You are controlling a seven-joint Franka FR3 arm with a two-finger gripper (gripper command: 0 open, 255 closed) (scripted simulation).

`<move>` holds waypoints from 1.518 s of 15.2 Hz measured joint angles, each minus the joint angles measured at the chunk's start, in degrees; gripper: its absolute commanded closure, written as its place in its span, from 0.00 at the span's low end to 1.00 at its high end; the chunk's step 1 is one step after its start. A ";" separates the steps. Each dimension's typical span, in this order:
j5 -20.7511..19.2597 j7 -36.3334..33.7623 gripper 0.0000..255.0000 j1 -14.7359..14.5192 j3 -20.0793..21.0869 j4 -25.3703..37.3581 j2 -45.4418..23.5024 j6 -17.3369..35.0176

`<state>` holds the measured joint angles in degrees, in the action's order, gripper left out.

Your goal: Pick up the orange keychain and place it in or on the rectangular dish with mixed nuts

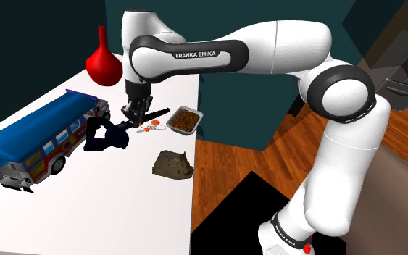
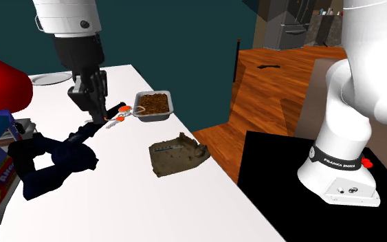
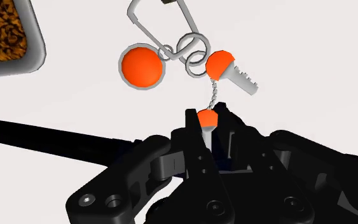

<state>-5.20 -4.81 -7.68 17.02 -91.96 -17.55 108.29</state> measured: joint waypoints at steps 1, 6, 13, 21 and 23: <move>0.28 1.10 1.00 0.81 -0.30 -1.18 0.73 0.51; 1.42 7.66 1.00 5.18 -2.35 -3.04 2.93 0.42; 2.20 16.47 1.00 10.72 -5.49 -3.37 3.21 0.62; 2.62 24.96 1.00 15.94 -8.58 -1.05 1.07 0.55; 2.58 25.16 1.00 16.06 -8.67 -1.70 0.67 1.61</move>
<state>-2.63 20.35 8.38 8.35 -93.66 -16.88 109.90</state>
